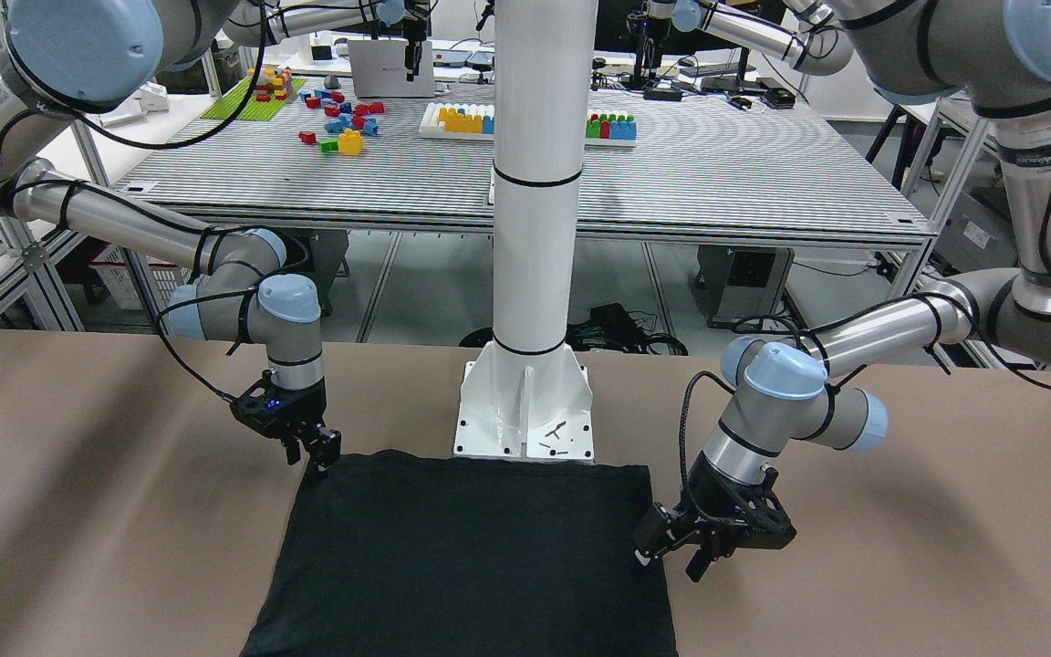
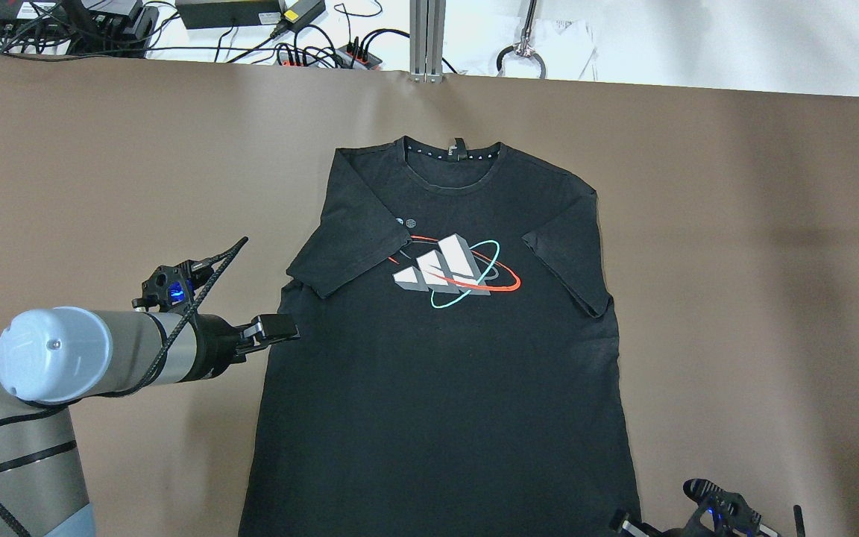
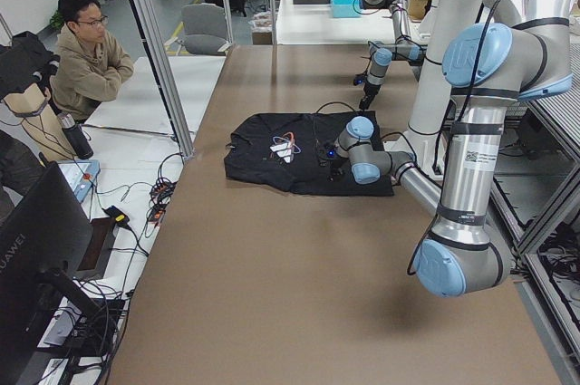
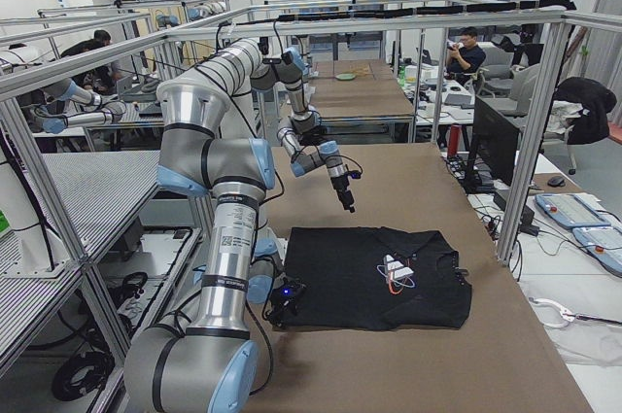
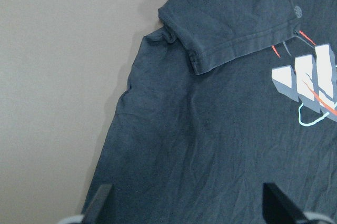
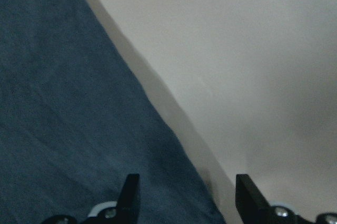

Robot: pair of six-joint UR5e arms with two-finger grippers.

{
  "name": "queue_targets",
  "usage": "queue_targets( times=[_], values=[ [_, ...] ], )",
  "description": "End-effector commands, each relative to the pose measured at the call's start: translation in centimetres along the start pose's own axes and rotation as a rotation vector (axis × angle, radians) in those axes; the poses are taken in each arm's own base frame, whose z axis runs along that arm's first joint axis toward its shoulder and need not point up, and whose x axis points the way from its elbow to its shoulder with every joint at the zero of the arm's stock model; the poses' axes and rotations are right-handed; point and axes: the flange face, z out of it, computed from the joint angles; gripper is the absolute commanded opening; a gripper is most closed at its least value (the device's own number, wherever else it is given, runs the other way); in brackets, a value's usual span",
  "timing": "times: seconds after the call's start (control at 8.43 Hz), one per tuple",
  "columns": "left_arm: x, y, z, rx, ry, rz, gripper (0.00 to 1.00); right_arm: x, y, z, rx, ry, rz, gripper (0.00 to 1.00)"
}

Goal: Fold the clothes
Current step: 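Move both grippers down to the shirt's hem corners nearest the robot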

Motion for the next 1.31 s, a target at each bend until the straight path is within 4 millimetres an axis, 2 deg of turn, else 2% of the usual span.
queue_targets(
  times=[0.0,0.24,0.36,0.47,0.59,0.83,0.95,1.07,1.19],
  values=[
    [0.5,1.3,0.3,0.005,0.009,0.010,1.00,2.5,3.6,0.0,-0.012,0.013,-0.016,0.64],
    [0.3,1.5,0.5,0.009,0.006,0.012,1.00,2.3,3.7,-0.1,-0.012,0.007,-0.013,0.51],
    [0.2,1.5,0.5,0.009,0.003,0.012,1.00,2.3,3.6,-0.1,-0.010,0.006,-0.011,0.36],
    [0.1,1.4,0.5,0.009,0.001,0.012,1.00,2.3,3.4,-0.1,-0.007,0.006,-0.010,0.06],
    [0.1,1.4,0.5,0.011,0.003,0.012,1.00,2.0,3.5,-0.4,-0.011,-0.001,-0.006,0.00],
    [-0.4,1.6,0.7,0.008,-0.010,-0.020,1.00,1.6,3.5,-1.5,-0.024,-0.016,-0.001,0.00],
    [-1.7,2.5,0.9,-0.007,-0.032,-0.066,1.00,1.3,3.4,-2.6,-0.036,-0.027,0.002,0.00],
    [-2.5,5.9,1.2,0.003,-0.038,-0.095,1.00,0.5,3.5,-4.2,-0.063,-0.052,0.012,0.00],
    [-4.5,10.8,2.1,0.035,-0.055,-0.091,0.99,0.2,3.6,-5.0,-0.073,-0.063,0.017,0.00]
  ],
)
